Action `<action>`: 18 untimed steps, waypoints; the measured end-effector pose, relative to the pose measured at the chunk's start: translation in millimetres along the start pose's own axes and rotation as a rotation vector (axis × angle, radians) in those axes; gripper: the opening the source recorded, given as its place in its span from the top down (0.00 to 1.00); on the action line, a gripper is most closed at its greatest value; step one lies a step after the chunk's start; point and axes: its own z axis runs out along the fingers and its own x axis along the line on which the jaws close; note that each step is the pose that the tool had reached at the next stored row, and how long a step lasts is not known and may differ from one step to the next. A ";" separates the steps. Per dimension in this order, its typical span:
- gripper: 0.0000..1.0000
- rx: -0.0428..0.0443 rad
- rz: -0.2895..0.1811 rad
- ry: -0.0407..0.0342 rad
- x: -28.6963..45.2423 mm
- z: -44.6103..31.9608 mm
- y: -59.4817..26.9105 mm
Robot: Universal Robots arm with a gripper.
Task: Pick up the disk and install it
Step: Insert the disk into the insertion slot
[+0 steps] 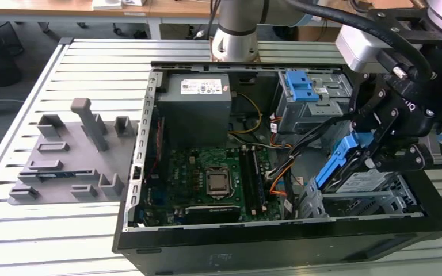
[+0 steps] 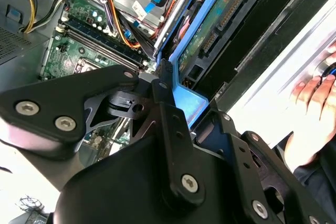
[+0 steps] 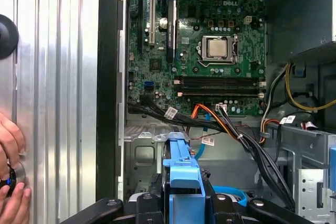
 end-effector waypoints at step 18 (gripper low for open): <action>0.63 0.0000 0.000 -0.0001 0.5 18.7 -0.4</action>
